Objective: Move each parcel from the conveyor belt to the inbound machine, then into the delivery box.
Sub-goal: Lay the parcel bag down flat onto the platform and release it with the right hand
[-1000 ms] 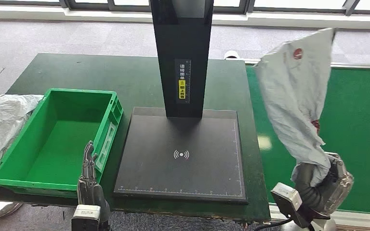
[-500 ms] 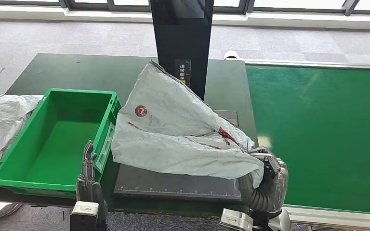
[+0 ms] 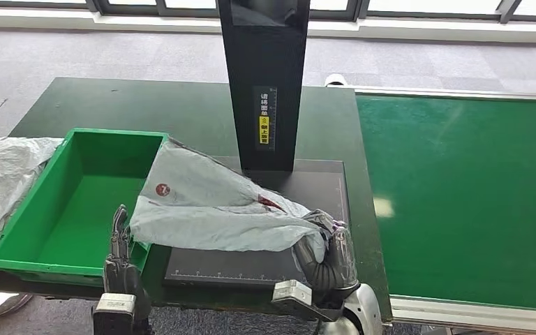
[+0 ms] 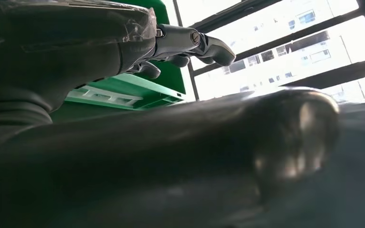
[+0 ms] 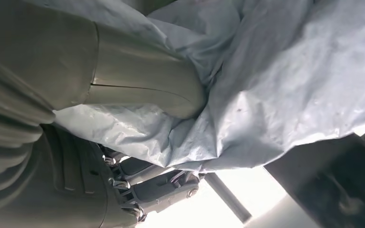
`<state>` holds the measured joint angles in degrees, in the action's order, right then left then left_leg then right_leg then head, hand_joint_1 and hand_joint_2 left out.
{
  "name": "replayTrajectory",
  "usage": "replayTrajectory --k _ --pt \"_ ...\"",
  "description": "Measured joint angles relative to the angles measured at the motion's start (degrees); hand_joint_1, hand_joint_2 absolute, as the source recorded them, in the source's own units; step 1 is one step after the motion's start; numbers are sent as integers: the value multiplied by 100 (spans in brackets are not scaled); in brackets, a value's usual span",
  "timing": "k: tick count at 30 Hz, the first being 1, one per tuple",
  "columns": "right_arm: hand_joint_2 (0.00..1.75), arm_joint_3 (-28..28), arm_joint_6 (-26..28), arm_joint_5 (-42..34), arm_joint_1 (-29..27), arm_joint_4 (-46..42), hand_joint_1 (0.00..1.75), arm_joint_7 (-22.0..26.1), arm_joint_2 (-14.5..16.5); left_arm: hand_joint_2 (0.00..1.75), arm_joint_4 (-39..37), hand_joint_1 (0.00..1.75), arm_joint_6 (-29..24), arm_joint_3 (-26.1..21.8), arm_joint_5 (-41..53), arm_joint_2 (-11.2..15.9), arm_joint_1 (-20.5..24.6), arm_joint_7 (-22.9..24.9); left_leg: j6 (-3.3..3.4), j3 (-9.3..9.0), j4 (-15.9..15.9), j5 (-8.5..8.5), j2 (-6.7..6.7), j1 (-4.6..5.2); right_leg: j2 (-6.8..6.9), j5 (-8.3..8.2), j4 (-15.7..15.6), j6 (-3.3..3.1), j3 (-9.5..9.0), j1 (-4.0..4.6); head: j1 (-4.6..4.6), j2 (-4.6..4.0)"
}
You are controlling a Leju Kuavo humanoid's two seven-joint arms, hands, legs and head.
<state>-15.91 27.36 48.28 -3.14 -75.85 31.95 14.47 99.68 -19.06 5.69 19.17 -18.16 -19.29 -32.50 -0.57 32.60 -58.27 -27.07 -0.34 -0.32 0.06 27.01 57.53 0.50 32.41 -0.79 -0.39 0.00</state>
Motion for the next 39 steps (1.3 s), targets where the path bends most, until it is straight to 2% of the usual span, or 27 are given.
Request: replayTrajectory --k 3,5,10,19,23,26,27,30,31,39 --pt "175 -3 185 226 -37 413 175 -477 -10 0 -35 0 -46 -4 -194 -2 25 -4 -1 1 -1 0 0 1 -2 0 -1 0 3 -1 0 -1" --pt "175 2 243 282 -94 561 175 -614 -27 0 -52 0 -100 -13 -242 -3 39 5 -1 5 -1 -2 3 1 -6 0 -1 0 8 -1 1 -1" --pt "175 6 266 320 -121 764 175 -684 -42 0 -71 0 -218 -15 -271 -4 54 50 -1 6 -1 -5 9 1 -18 0 -2 0 14 -1 0 0" --pt "175 193 373 348 -188 897 175 -749 -42 0 -69 0 -879 -20 -248 -14 64 294 -1 6 -1 -5 9 1 -19 0 -1 0 16 -1 0 0" --pt "175 304 416 383 -250 899 141 -760 -42 0 -96 0 -1060 10 -209 -6 81 289 -1 5 -2 -5 10 1 -20 0 -2 0 15 -1 0 -1" --pt "175 386 507 313 -301 899 141 -712 -42 0 -136 0 -1154 40 -293 5 99 251 -1 6 -2 -5 11 1 -20 0 -2 0 15 -1 0 -1" --pt "175 405 527 295 -312 899 125 -700 -42 0 -149 0 -1167 45 -313 8 105 248 -1 6 -2 -5 11 1 -21 0 -2 0 16 -1 0 0" --pt "175 433 551 278 -330 899 19 -691 -42 0 -184 0 -1179 57 -333 15 122 245 -1 5 -2 -5 12 1 -23 0 -2 0 16 -1 0 0" --pt "175 442 557 275 -334 899 0 -688 -42 0 -195 0 -1184 61 -342 16 128 244 -1 5 -2 -5 12 1 -23 0 -2 0 15 -1 0 0" --pt "175 536 820 154 -383 903 0 -624 -42 0 -296 0 -1471 210 -316 87 211 231 -1 4 -2 -5 12 1 -22 0 -2 0 15 -1 0 0"
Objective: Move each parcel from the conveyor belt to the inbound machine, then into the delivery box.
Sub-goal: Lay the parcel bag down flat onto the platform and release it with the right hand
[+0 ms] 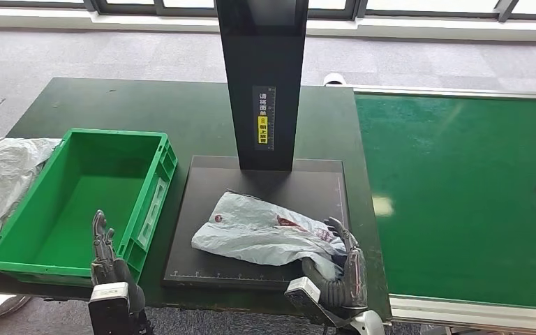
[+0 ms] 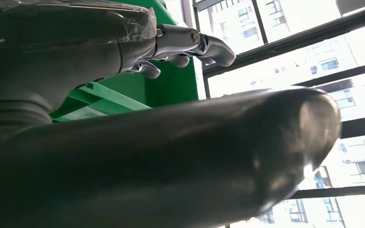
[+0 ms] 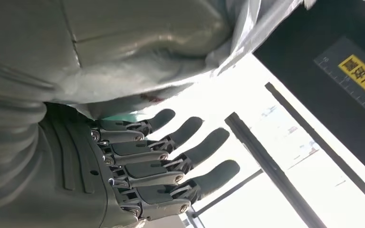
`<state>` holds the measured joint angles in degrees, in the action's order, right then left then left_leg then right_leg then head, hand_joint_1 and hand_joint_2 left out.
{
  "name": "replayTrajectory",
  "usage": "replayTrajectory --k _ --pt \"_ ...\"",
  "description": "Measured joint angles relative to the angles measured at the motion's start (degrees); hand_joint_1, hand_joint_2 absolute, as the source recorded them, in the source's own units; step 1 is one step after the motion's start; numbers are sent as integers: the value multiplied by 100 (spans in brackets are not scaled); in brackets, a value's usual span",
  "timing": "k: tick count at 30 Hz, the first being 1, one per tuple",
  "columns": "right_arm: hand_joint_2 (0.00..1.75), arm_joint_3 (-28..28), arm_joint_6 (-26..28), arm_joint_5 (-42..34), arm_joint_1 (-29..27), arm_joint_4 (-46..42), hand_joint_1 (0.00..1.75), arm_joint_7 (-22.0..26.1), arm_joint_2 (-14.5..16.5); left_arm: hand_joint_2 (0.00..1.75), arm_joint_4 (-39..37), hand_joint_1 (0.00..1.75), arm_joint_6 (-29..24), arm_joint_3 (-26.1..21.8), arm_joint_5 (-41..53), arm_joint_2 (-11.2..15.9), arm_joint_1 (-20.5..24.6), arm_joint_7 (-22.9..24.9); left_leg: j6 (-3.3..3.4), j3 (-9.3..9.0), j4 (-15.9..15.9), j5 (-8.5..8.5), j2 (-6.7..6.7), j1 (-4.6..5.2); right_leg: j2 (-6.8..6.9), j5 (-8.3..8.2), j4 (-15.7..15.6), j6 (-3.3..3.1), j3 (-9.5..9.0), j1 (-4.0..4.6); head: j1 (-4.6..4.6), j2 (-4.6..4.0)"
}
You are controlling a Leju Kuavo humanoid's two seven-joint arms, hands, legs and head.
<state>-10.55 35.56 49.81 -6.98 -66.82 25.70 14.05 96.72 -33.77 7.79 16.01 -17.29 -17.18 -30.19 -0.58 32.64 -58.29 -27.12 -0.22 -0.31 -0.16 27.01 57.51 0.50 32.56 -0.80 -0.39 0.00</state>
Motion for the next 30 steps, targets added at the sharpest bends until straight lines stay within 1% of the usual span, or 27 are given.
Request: replayTrajectory --k 8,16,21,23,26,28,30 --pt "175 89 344 -79 -154 39 0 22 -18 0 -269 0 -242 289 234 128 209 31 0 1 0 0 -1 0 0 0 0 0 -1 0 0 0" --pt "175 100 452 -127 -294 42 0 29 -56 0 -557 0 -350 494 611 213 408 263 0 0 0 0 -1 0 1 0 0 0 -1 0 0 0" --pt "175 100 446 -298 -372 42 0 130 -94 0 -797 0 84 654 556 282 594 249 0 1 0 0 -1 1 1 -1 0 1 -3 -1 0 0" --pt "175 99 432 -340 -392 40 0 146 -112 0 -887 0 148 702 590 299 658 233 0 1 0 0 -1 1 1 -1 0 1 -3 -1 0 0" --pt "175 99 402 -423 -410 16 0 156 -145 0 -973 0 246 779 1043 320 724 287 0 1 -1 0 -1 1 1 -1 -1 1 -3 -1 0 -1" --pt "175 100 339 -459 -412 -46 0 135 -173 0 -1001 0 509 873 1567 348 777 374 0 1 -1 0 -1 1 3 -1 0 1 -3 -1 0 -2" --pt "175 100 204 -451 -397 -130 0 104 -197 87 -1059 0 733 1006 2337 379 900 491 1 1 -2 0 -2 1 3 -2 0 2 -4 -1 1 -1"
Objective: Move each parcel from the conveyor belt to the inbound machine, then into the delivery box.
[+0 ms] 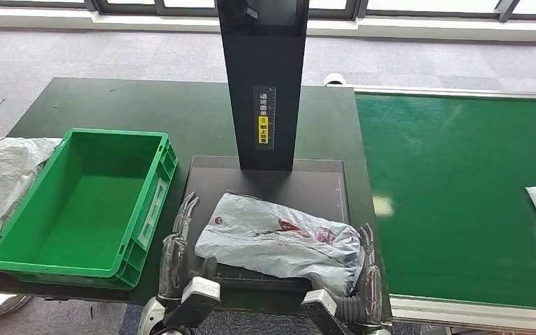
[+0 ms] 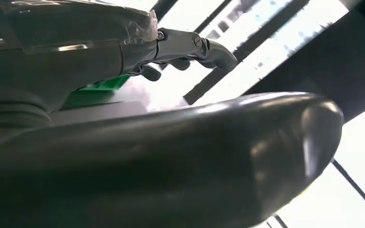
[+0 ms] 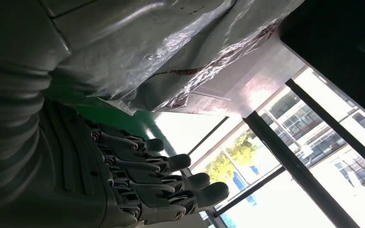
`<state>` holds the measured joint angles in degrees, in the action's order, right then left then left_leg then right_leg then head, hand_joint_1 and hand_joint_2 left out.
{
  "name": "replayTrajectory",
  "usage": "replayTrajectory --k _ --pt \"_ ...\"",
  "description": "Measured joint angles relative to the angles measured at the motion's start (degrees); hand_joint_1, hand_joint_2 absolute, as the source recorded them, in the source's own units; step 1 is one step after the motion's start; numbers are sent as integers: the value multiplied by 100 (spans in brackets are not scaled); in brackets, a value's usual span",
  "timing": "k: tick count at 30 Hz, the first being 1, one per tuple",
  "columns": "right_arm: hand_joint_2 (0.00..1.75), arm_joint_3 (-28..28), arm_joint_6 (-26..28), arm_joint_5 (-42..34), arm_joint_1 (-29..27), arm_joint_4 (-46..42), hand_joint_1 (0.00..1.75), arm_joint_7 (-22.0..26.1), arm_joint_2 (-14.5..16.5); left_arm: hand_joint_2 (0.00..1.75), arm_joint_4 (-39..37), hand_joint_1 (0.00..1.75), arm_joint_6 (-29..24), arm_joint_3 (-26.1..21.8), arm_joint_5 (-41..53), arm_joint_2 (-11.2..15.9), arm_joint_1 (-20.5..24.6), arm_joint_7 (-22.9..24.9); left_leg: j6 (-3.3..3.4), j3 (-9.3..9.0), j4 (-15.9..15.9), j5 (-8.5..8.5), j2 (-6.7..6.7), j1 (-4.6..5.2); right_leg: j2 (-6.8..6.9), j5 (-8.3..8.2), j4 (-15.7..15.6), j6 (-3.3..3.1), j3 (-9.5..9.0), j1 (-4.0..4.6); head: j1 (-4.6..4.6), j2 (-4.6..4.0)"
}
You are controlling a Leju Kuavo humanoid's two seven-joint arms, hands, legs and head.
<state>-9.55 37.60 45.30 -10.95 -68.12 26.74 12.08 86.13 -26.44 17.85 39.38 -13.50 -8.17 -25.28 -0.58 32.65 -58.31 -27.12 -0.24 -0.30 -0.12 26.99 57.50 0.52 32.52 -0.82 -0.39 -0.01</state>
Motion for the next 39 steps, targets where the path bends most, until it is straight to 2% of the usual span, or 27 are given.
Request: replayTrajectory --k 2,5,9,12,18,25,30,39 --pt "175 0 -142 44 38 -61 0 -11 -10 175 -181 0 21 148 960 16 225 154 0 -1 0 1 0 0 0 -2 0 2 -1 0 0 0" --pt "175 0 -226 126 112 -95 0 -2 -10 175 -812 0 -201 356 2126 -13 689 339 3 -2 -1 4 -1 1 1 -7 -1 5 -3 -1 -1 0" --pt "175 0 -224 152 121 -168 0 14 -10 175 -1849 0 -514 628 2710 -120 1193 540 4 -4 -2 7 4 3 -3 -14 0 5 -2 -2 0 1" --pt "175 0 -234 161 100 -228 0 24 -10 175 -2397 0 -588 788 2866 -144 1383 680 4 -4 -2 7 9 4 -10 -15 0 4 3 -3 -2 1" --pt "175 0 -335 251 88 -305 0 100 -8 175 -3193 0 -617 932 3597 -179 1613 1289 4 -2 -2 6 11 3 -13 -14 0 4 7 -2 -1 1" --pt "175 28 -469 344 89 -385 0 114 8 175 -3818 0 -277 1069 4132 -226 1879 1689 6 -20 0 4 10 3 -7 -11 -3 6 -12 -2 -2 1" --pt "175 48 -530 403 86 -472 0 108 36 175 -4086 0 -26 1140 4262 -289 2145 1717 10 -38 4 -22 14 3 -8 22 -13 3 -76 -3 -3 1" --pt "175 52 -538 405 80 -505 0 106 49 175 -4253 0 -13 1177 4283 -331 2262 1752 15 -94 4 -25 24 3 -10 10 -15 7 -134 -3 -3 1"
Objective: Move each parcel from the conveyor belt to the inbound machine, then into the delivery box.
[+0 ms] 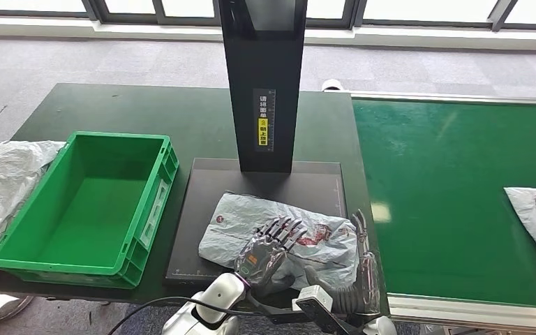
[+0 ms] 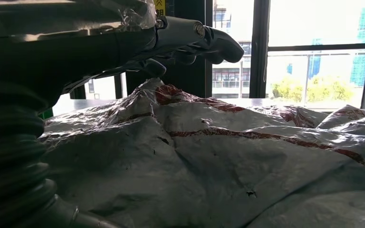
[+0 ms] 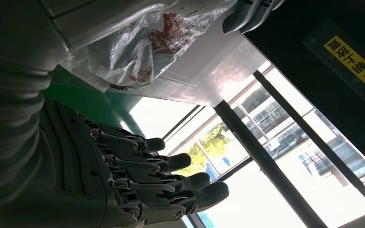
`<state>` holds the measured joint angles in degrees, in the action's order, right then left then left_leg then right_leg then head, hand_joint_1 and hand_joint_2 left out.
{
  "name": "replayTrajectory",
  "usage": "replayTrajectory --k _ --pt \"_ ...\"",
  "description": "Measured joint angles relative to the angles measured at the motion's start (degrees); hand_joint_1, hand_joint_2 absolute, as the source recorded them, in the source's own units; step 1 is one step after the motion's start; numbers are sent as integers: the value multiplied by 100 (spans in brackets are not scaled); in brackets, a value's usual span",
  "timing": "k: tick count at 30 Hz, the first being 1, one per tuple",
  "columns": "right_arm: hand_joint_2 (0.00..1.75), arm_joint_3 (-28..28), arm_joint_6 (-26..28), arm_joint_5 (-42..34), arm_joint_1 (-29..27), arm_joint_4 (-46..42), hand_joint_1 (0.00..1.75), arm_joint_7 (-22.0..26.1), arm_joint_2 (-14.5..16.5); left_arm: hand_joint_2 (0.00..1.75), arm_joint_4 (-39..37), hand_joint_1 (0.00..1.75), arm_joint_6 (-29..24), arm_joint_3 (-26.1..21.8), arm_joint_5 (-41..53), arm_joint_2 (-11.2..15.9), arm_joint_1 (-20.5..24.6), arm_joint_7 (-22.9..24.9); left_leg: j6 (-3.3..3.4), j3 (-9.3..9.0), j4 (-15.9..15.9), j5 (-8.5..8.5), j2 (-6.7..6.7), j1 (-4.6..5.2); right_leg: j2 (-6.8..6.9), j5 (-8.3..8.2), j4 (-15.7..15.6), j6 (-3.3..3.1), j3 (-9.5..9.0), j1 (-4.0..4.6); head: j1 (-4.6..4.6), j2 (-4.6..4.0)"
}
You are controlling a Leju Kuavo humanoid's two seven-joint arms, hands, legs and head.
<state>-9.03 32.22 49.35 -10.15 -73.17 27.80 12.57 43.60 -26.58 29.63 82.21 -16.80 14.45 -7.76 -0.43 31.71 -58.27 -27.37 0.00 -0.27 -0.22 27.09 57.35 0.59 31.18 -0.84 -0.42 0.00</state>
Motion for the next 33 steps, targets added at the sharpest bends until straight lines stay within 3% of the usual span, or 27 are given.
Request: replayTrajectory --k 33 --pt "175 0 0 0 -11 -62 0 0 22 175 -65 0 0 25 2 -16 51 2 1 -67 0 -49 0 0 0 52 0 0 -67 0 0 0"
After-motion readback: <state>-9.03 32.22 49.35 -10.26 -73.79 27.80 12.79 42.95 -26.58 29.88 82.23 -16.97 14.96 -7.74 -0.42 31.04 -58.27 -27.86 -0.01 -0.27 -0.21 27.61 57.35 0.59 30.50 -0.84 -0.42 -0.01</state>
